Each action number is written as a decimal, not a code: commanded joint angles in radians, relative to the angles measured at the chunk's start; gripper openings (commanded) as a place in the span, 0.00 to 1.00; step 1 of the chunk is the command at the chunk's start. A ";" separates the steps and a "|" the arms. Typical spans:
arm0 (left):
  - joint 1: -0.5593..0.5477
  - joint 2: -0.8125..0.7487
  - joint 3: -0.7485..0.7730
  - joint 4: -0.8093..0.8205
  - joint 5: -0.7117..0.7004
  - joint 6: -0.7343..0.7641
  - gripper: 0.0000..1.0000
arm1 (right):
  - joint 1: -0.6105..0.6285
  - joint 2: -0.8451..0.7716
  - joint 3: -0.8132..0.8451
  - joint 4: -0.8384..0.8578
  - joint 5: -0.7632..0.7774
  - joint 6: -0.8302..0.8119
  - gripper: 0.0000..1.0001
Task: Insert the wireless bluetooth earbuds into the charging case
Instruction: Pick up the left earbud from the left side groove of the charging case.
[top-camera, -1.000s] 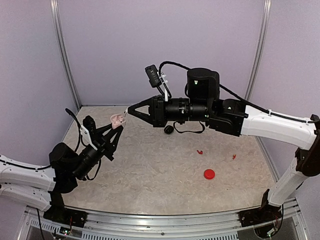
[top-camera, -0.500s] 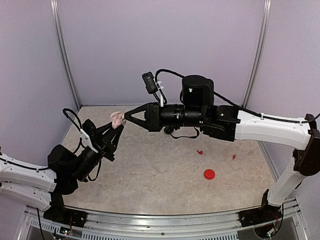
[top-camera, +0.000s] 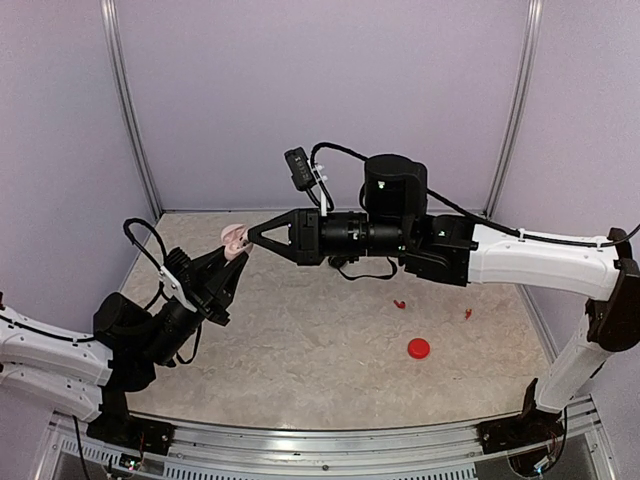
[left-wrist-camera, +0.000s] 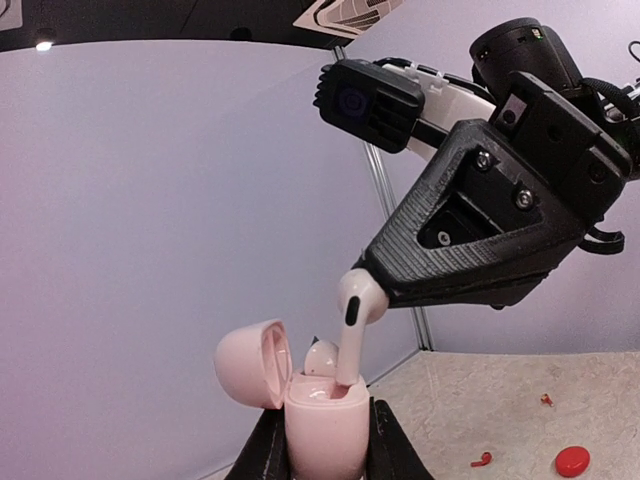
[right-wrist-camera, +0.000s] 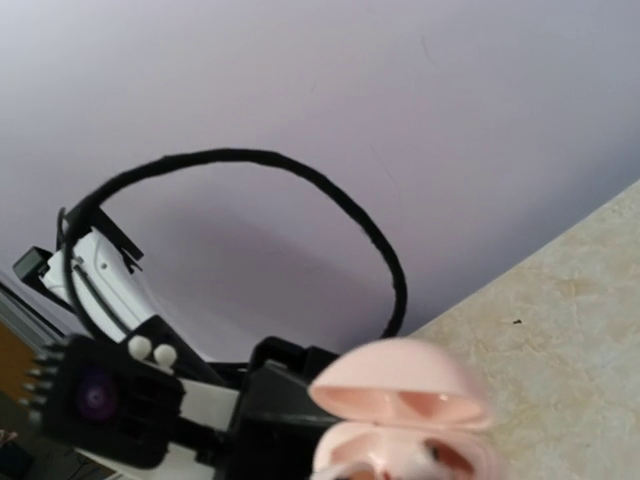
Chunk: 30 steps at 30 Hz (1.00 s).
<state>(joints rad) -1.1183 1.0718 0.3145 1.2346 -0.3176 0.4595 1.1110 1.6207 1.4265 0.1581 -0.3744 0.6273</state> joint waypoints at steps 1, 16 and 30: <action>-0.008 -0.008 -0.012 0.045 0.010 0.028 0.00 | 0.008 0.002 -0.015 0.016 -0.005 0.013 0.03; -0.015 -0.042 -0.035 0.055 0.040 0.040 0.00 | 0.009 0.025 -0.022 -0.017 -0.002 0.040 0.04; -0.018 -0.056 -0.040 0.058 0.065 0.027 0.00 | 0.009 0.024 -0.012 -0.042 -0.007 0.032 0.22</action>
<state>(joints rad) -1.1297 1.0405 0.2810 1.2446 -0.2783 0.4976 1.1126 1.6382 1.4109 0.1394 -0.3817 0.6735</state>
